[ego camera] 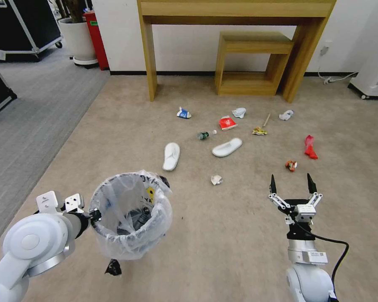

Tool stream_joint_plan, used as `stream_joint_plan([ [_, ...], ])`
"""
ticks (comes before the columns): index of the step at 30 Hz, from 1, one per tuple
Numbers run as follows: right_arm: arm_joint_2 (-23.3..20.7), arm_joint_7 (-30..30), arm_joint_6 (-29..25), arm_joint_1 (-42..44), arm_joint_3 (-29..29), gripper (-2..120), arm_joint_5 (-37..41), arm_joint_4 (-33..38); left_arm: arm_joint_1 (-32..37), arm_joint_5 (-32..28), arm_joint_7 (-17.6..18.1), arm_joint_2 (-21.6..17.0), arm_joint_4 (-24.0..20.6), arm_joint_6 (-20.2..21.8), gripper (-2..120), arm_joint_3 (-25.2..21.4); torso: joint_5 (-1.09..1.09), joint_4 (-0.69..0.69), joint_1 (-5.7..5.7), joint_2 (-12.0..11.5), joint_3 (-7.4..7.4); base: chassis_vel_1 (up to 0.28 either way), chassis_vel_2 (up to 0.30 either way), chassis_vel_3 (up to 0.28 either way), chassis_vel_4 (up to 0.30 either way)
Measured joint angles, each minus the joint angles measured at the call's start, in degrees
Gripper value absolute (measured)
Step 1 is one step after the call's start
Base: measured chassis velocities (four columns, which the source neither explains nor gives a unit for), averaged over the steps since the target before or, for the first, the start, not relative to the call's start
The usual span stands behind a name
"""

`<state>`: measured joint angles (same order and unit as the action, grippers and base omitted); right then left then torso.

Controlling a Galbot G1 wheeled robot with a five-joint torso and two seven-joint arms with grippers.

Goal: Pick up the trash bin and place the garbage on the floor into it.

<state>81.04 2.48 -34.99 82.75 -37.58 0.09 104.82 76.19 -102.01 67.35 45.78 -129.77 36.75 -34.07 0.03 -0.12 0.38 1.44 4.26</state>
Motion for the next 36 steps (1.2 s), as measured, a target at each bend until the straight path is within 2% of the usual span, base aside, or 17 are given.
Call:
stream_joint_plan([
  [5,-0.3,0.3,0.3,-0.2,-0.1,100,-0.1,0.3,0.4,0.4,0.2,0.9,-0.2,-0.1,0,0.5,-0.02,0.0,0.01,0.0,0.01,-0.103,0.102,0.122,-0.095],
  [15,-0.7,0.2,0.7,0.4,-0.6,100,0.6,0.7,1.7,1.4,0.0,3.0,-1.8,-0.1,0,1.3,-0.02,0.0,-0.02,0.0,-0.02,0.014,-0.02,-0.013,0.013],
  [36,-1.2,-0.2,0.1,1.7,-1.0,100,1.1,1.6,5.0,1.9,0.8,1.9,-3.1,0.0,0,-1.6,-0.03,0.0,-0.01,0.0,-0.01,0.0,0.0,0.0,0.0],
])
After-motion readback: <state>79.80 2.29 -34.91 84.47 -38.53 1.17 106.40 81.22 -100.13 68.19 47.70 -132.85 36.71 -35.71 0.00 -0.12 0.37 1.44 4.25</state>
